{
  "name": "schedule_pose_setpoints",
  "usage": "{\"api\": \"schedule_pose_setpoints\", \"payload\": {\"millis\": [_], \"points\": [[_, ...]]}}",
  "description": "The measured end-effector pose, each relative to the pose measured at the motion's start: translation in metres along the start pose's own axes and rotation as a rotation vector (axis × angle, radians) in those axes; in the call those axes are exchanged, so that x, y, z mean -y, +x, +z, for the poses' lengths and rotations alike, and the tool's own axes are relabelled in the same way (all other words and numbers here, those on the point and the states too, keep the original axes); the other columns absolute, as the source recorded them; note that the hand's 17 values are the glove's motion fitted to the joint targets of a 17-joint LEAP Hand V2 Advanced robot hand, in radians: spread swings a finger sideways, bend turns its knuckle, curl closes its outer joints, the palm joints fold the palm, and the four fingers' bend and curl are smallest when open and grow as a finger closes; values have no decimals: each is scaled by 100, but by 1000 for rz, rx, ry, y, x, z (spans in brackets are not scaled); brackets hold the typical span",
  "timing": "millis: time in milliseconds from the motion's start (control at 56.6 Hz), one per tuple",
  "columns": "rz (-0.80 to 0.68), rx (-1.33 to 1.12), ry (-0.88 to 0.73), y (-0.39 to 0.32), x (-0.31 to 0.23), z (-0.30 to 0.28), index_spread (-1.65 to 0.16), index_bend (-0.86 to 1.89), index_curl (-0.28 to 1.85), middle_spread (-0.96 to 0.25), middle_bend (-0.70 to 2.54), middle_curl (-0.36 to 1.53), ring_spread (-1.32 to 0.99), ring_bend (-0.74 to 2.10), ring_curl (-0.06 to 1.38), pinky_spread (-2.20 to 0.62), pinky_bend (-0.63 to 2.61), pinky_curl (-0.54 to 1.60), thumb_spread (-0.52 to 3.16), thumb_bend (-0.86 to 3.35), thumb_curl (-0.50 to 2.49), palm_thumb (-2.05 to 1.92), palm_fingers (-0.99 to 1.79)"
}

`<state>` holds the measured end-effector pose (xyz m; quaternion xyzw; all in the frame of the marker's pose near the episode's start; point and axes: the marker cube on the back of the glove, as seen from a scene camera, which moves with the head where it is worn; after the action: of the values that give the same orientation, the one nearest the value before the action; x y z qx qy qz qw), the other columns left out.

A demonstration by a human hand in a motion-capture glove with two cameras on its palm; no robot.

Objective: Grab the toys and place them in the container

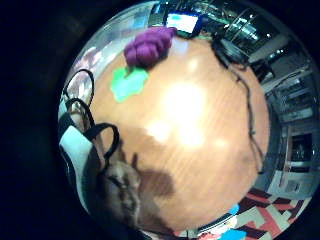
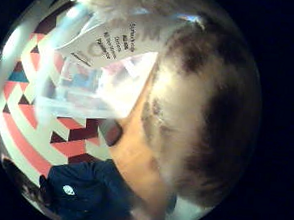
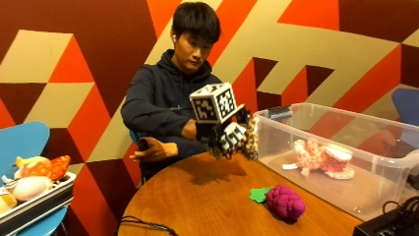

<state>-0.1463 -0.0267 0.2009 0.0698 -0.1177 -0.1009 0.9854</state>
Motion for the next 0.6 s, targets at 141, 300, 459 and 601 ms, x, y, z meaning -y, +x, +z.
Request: {"api": "schedule_pose_setpoints", "payload": {"millis": [141, 300, 459, 601], "points": [[-14, -63, 86, -29, 30, -83, -28, 90, 56, -18, 100, 74, -35, 137, 72, -41, 120, 54, 102, 20, 79, 71, 110], [-100, -90, 181, -86, 57, -145, -29, 95, 66, -19, 105, 79, -34, 143, 73, -42, 122, 58, 91, 18, 88, 71, 105], [-175, -25, 196, -155, 86, -162, -29, 96, 76, -20, 107, 83, -33, 146, 72, -42, 121, 60, 83, 17, 95, 71, 103], [-147, 1, 182, -188, 117, -141, -29, 94, 83, -21, 108, 85, -32, 148, 71, -42, 122, 62, 77, 16, 101, 71, 101]]}}
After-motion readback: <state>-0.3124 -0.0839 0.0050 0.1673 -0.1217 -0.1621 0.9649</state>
